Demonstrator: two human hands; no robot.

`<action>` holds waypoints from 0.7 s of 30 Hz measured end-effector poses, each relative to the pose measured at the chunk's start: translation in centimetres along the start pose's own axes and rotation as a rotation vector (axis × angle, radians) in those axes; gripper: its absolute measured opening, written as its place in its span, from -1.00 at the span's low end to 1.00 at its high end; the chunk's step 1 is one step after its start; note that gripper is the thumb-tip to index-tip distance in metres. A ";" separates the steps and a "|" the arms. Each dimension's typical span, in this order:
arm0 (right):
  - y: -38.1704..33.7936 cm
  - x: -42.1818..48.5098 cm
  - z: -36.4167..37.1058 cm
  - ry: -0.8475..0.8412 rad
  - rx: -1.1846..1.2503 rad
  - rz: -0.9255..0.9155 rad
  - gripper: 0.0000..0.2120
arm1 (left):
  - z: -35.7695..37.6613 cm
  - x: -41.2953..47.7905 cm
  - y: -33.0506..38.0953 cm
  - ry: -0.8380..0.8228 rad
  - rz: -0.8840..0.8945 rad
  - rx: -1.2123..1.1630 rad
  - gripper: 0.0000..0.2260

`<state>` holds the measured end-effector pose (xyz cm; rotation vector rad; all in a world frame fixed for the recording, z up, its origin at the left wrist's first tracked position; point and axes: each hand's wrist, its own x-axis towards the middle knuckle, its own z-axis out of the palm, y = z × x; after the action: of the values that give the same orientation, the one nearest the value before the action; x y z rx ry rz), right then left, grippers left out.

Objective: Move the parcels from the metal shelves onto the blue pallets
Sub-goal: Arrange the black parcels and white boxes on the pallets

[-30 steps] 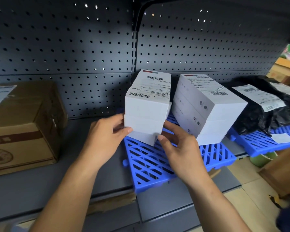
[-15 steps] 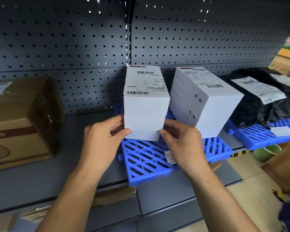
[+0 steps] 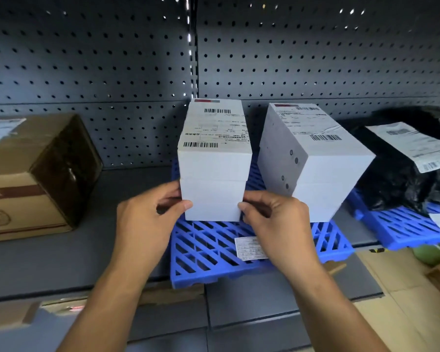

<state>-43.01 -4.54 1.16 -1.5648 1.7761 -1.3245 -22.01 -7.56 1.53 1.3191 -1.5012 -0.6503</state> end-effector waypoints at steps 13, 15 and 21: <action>1.1 -0.4 -2.0 -0.044 -0.008 -0.076 -0.86 | 1.7 -3.2 1.3 0.121 0.008 0.107 -0.62; 1.2 -0.4 -2.0 -0.040 -0.002 -0.075 -0.86 | 1.9 -3.5 1.4 0.143 0.013 0.103 -0.62; 1.5 -0.4 -2.1 -0.035 -0.011 -0.103 -0.90 | 2.2 -4.1 1.5 0.188 -0.021 0.071 -0.66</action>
<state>-45.37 -3.51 0.72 -1.6960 1.7049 -1.3277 -24.96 -3.80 0.75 1.4116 -1.3700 -0.4762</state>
